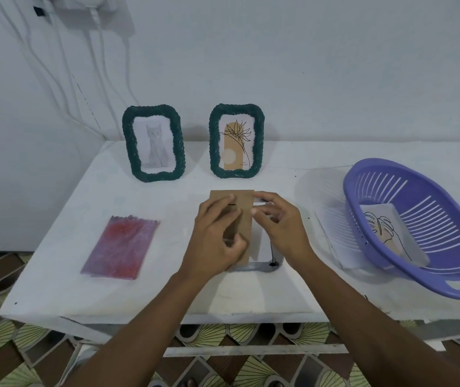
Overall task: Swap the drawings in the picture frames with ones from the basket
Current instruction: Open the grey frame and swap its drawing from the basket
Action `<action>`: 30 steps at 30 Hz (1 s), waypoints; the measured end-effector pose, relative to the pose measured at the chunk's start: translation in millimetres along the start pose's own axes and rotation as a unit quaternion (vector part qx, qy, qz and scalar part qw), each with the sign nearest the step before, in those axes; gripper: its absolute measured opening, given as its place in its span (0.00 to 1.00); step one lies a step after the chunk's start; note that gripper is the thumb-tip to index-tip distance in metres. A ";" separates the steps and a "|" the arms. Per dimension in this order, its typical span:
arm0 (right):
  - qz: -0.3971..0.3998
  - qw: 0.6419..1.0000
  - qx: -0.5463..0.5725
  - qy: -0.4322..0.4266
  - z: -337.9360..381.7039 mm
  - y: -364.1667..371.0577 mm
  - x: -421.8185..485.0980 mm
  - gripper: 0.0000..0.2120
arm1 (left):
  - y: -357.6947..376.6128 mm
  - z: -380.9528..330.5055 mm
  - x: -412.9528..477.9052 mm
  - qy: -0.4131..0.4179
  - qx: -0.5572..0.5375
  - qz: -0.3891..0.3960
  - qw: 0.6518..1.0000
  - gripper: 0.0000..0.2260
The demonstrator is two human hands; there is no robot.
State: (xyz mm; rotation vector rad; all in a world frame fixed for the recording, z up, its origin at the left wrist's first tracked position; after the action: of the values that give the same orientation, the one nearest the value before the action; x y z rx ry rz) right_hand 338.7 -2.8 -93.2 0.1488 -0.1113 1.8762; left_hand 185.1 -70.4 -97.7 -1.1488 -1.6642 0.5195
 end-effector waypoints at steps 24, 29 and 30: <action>-0.014 0.996 -0.029 0.085 -30.2 -36.7 22.6 0.09 | 27.0 45.1 6.1 -0.119 -0.060 0.074 0.988 0.19; 0.012 0.973 -0.231 -0.018 -36.4 -37.7 19.8 0.11 | 26.6 44.8 1.7 -0.064 0.000 0.069 0.996 0.22; 0.014 0.964 -0.264 -0.042 -39.2 -37.6 19.0 0.10 | 27.4 45.4 0.0 -0.055 0.024 0.073 0.996 0.22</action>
State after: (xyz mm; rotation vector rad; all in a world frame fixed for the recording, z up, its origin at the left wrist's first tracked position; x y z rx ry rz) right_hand 367.0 32.5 -128.8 -0.1415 -0.6673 1.8046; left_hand 156.3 -49.7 -137.1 -1.2306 -1.6601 0.7237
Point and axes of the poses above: each hand's wrist, its own x-axis towards the middle knuckle, its own y-axis out of the palm, z = x × y, the point moved 2 cm from there along x, towards the middle knuckle, and after that the axes turned 12 degrees about x, right-handed, at the moved point
